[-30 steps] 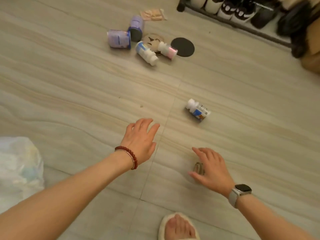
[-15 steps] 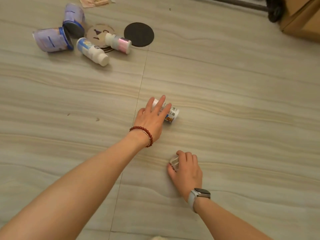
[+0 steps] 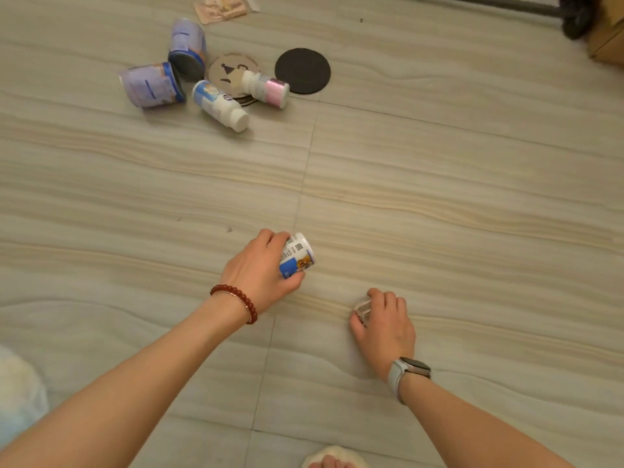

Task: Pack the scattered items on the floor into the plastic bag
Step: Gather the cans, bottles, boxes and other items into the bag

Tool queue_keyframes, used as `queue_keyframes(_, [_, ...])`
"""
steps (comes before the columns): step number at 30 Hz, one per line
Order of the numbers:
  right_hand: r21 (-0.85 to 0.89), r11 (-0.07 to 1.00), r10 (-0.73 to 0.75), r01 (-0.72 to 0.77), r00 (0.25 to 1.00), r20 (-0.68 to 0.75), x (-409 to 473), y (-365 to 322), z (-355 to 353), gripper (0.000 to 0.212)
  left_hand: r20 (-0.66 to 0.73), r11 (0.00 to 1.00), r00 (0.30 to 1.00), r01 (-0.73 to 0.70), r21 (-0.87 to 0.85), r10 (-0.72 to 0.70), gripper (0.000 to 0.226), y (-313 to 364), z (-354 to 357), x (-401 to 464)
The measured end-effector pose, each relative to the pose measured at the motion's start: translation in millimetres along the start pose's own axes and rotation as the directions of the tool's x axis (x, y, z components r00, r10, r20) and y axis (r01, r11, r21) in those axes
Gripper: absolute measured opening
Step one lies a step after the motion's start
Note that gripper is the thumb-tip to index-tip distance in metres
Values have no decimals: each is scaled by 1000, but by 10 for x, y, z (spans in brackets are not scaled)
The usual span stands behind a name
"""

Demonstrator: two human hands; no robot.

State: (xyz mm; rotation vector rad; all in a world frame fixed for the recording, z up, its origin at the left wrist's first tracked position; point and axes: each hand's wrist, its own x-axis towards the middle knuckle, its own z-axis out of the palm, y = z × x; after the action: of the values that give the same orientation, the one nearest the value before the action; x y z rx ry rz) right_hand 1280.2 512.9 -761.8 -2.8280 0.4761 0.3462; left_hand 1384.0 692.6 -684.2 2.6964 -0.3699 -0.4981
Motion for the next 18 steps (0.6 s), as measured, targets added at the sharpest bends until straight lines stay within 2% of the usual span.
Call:
queue_keyframes(3, [179, 983, -57, 50, 998, 39, -59, -412, -93, 42, -91, 998, 994, 56, 14, -54, 59, -316, -372, -406])
queue_keyframes(5, [398, 912, -144, 104, 987, 71, -105, -830, -110, 46, -169, 996, 982, 90, -8, -90, 61, -537, -604, -731])
queue_keyframes(7, [650, 755, -246, 88, 957, 156, -181, -1318, -192, 46, -251, 990, 958, 129, -49, -137, 63, -737, -817, -1115])
queue_keyframes(9, [820, 571, -360, 25, 906, 223, -352, -1847, -310, 39, -374, 976, 902, 189, -110, -217, 68, -978, -989, -1599])
queue_keyframes(11, [887, 459, -481, 52, 854, 198, -539, -2300, -444, 32, -501, 946, 803, 260, -193, -323, 68, -1236, -1081, -2068])
queue_keyframes(14, [905, 363, -622, 223, 781, 58, -902, -2904, -601, 26, -633, 865, 590, 359, -350, -501, 62, -1619, -1179, -2764])
queue_keyframes(16, [884, 324, -719, 337, 695, -2, -1158, -3214, -661, 25, -626, 764, 442, 437, -476, -643, 53, -1842, -1158, -3181])
queue_keyframes(18, [885, 267, -828, 382, 561, 8, -1427, -3458, -699, 26, -559, 622, 291, 492, -609, -777, 43, -2009, -1044, -3532])
